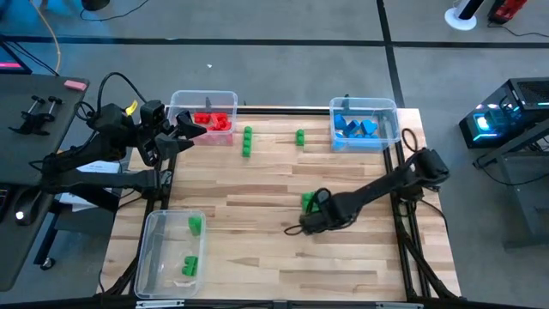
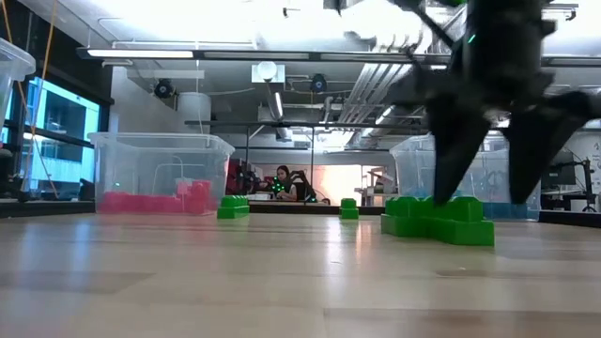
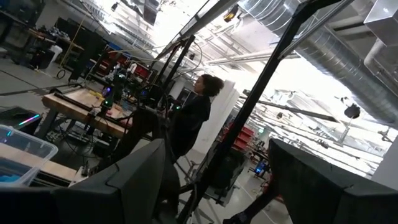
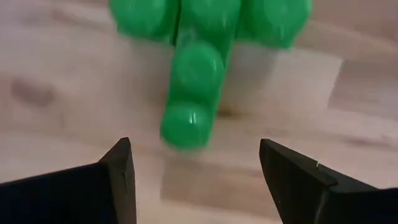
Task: Sort blocks
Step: Put the green game piece into the bottom left transparent bin
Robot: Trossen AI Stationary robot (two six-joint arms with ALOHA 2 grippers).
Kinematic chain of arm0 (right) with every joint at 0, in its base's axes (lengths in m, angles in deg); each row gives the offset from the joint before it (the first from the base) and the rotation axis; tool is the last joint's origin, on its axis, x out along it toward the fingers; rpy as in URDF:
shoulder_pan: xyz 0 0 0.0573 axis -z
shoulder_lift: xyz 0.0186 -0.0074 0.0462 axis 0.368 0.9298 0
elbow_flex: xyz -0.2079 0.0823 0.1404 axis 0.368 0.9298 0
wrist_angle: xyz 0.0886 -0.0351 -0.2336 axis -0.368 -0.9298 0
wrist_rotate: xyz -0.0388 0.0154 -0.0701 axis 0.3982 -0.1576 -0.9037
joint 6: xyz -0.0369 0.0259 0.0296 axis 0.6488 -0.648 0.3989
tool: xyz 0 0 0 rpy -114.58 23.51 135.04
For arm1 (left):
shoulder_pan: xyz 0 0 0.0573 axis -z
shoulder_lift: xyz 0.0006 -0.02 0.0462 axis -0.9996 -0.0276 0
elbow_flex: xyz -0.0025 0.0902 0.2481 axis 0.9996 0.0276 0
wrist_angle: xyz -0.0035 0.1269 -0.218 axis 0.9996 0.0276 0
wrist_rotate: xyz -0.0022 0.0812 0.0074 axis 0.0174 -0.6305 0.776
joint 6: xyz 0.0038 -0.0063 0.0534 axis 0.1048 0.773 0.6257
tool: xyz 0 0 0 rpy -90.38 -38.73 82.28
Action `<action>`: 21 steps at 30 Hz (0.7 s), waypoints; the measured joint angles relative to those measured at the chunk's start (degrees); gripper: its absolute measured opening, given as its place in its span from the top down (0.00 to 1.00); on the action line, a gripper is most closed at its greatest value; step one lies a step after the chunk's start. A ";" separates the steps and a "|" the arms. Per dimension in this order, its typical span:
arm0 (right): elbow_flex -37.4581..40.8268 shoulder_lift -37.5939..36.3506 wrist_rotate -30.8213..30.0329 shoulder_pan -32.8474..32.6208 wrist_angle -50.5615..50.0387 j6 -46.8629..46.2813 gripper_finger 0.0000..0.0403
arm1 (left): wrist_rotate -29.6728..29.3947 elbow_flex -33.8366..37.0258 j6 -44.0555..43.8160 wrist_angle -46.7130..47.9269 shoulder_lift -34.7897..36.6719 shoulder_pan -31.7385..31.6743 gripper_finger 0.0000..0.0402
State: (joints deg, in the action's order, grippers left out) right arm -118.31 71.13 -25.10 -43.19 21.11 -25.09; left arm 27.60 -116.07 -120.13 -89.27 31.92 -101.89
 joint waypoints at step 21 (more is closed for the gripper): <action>-0.07 5.89 -2.18 4.34 3.46 1.75 0.63 | -0.03 0.00 0.00 0.04 0.00 -0.01 0.32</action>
State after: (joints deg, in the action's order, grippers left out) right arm -118.38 77.02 -27.28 -38.85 24.58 -23.35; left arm 27.58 -116.07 -120.13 -89.23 31.92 -101.90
